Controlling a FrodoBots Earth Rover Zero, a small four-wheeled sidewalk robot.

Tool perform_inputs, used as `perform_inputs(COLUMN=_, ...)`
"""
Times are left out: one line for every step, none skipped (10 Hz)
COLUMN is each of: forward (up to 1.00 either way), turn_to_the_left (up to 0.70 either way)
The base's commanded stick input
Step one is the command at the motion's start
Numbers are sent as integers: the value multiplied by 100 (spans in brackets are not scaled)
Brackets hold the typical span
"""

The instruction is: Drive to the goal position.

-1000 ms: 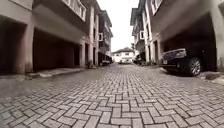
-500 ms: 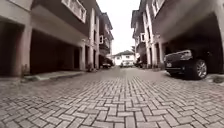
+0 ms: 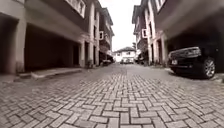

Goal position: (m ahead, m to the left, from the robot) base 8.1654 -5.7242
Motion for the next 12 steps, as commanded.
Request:
perform_inputs(forward=70, turn_to_the_left=0)
perform_inputs(forward=70, turn_to_the_left=0)
perform_inputs(forward=70, turn_to_the_left=0)
perform_inputs(forward=70, turn_to_the_left=0)
perform_inputs(forward=70, turn_to_the_left=0)
perform_inputs(forward=70, turn_to_the_left=0)
perform_inputs(forward=70, turn_to_the_left=0)
perform_inputs(forward=70, turn_to_the_left=0)
perform_inputs(forward=70, turn_to_the_left=0)
perform_inputs(forward=70, turn_to_the_left=0)
perform_inputs(forward=70, turn_to_the_left=0)
perform_inputs(forward=70, turn_to_the_left=0)
